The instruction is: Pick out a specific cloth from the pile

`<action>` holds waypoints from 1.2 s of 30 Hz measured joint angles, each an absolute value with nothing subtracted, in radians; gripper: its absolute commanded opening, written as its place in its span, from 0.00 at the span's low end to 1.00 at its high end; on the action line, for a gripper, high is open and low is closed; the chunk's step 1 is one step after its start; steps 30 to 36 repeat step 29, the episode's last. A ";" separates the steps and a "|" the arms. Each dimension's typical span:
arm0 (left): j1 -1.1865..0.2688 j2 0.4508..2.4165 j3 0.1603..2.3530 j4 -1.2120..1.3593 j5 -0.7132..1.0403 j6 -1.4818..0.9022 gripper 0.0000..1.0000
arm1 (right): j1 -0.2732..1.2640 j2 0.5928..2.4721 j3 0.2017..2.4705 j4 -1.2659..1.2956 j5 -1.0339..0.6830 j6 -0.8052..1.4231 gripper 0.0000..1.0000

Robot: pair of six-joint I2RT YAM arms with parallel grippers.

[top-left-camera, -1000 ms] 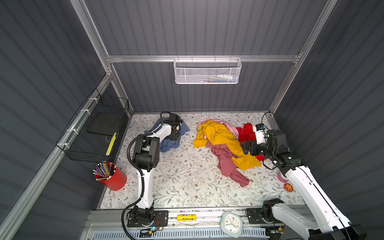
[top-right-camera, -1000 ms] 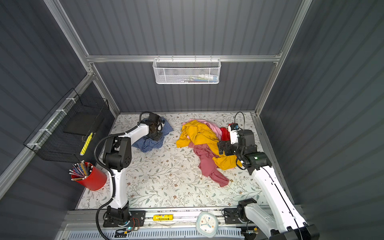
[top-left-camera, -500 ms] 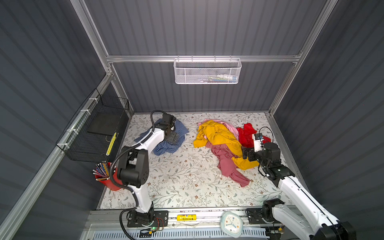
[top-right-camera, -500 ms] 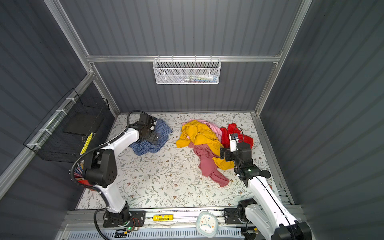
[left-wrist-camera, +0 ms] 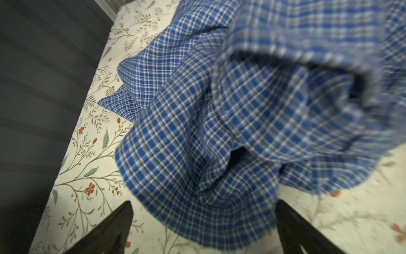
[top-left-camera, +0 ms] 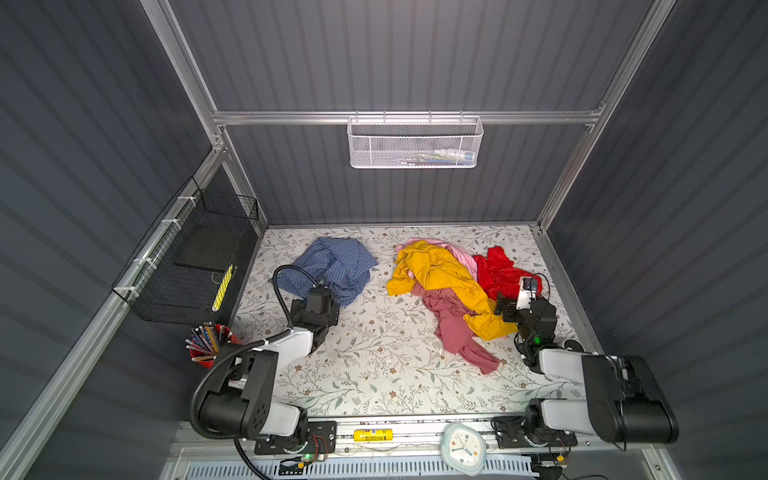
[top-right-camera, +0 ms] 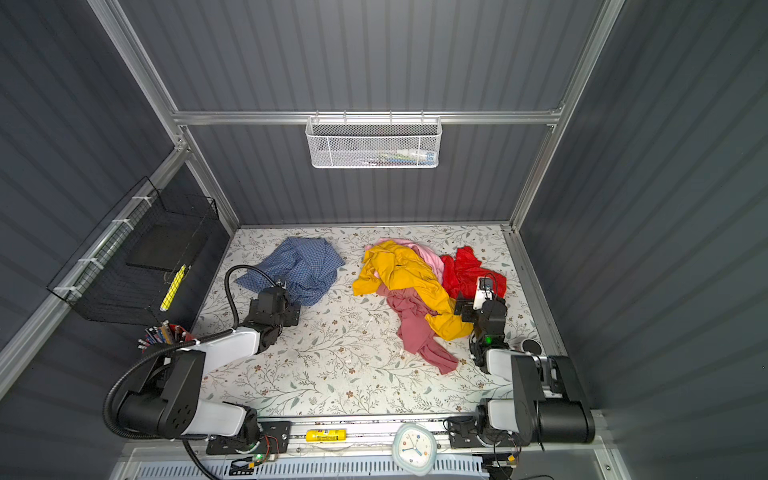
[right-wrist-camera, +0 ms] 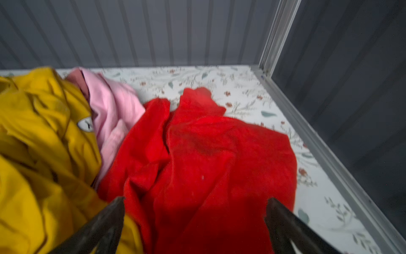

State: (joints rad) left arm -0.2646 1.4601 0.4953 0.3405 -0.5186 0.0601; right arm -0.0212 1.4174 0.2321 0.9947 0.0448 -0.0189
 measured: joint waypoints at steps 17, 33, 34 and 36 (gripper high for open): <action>-0.234 1.711 0.544 0.762 -0.569 0.076 1.00 | -0.038 1.451 0.282 1.032 -0.027 0.003 0.99; -0.144 1.695 0.426 0.928 -0.432 0.032 1.00 | -0.046 1.451 0.294 1.013 -0.033 0.016 0.99; -0.144 1.695 0.426 0.928 -0.432 0.032 1.00 | -0.046 1.451 0.294 1.013 -0.033 0.016 0.99; -0.144 1.695 0.426 0.928 -0.432 0.032 1.00 | -0.046 1.451 0.294 1.013 -0.033 0.016 0.99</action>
